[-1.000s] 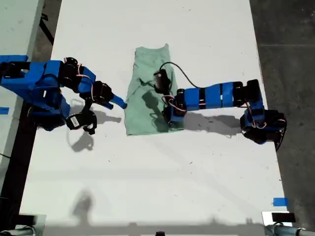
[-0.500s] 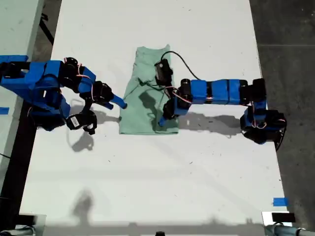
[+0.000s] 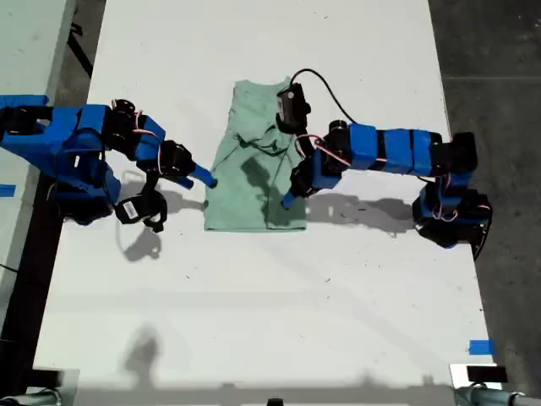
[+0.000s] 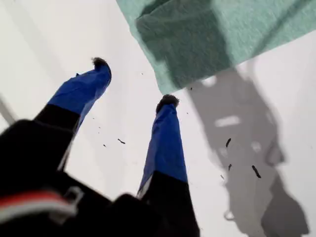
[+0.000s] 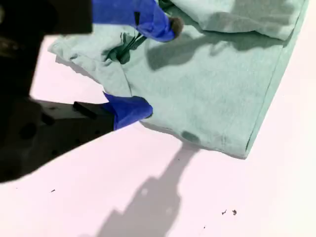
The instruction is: Fold tshirt
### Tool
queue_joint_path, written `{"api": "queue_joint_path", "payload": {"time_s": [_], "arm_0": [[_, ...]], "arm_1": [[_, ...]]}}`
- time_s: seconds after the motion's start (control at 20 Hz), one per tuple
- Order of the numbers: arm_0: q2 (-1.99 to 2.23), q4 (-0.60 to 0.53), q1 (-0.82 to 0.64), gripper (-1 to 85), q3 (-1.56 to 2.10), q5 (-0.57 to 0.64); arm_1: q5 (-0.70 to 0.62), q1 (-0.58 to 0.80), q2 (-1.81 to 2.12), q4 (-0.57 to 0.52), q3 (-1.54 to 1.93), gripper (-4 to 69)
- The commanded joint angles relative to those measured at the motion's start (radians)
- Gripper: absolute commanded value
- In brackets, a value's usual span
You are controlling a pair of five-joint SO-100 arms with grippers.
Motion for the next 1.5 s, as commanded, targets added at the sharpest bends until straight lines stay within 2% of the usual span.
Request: {"api": "queue_joint_path", "payload": {"time_s": [0.0,0.25,0.65,0.7,0.8,0.85,1.15,1.3,1.45], "arm_0": [[-0.014,0.011,-0.018,21.8,-0.011,-0.009],[-0.222,-0.089,-0.061,22.0,0.054,0.018],[-0.560,-0.313,-0.078,21.6,0.025,0.055],[-0.598,-0.304,-0.087,19.1,0.006,0.061],[-0.603,-0.299,-0.098,4.8,0.002,0.058],[-0.600,-0.298,-0.095,0.8,0.000,0.057],[-0.566,-0.279,-0.066,0.1,0.000,0.000],[-0.453,-0.161,-0.107,0.1,0.055,-0.021],[-0.115,-0.074,-0.173,0.1,0.184,-0.025]], "arm_1": [[-0.017,-0.006,0.095,0.017,-0.029,22.5],[-0.023,-0.005,0.095,0.012,-0.026,22.0],[-0.018,-0.025,0.097,0.011,0.003,20.7],[-0.018,-0.026,0.097,0.011,0.006,20.6],[-0.018,-0.031,0.103,0.003,0.023,20.4],[-0.017,-0.031,0.104,-0.002,0.032,20.4],[-0.015,-0.031,0.120,-0.029,0.075,20.1],[-0.012,-0.031,0.124,-0.029,0.086,20.0],[-0.008,-0.032,0.133,-0.038,0.110,19.8]]}}
